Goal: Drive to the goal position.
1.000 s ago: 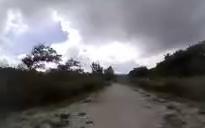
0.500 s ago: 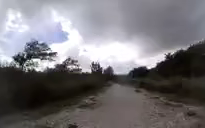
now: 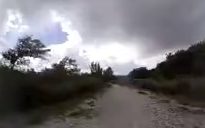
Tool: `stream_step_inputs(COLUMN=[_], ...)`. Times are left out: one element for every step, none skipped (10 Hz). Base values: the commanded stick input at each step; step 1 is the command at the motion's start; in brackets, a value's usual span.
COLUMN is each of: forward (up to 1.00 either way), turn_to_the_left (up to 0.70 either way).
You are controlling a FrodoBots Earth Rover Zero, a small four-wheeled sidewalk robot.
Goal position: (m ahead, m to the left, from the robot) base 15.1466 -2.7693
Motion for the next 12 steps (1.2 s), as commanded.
stream_step_inputs(forward=[0.85, 0.85, 0.85, 0.85, 0.85, 0.85, 0.85, 0.85, 0.85, 0.85, 0.85, 0.85], turn_to_the_left=[0.0, 0.0, 0.0, 0.0, 0.0, 0.0, 0.0, 0.0, 0.0, 0.0, 0.0, 0.0])
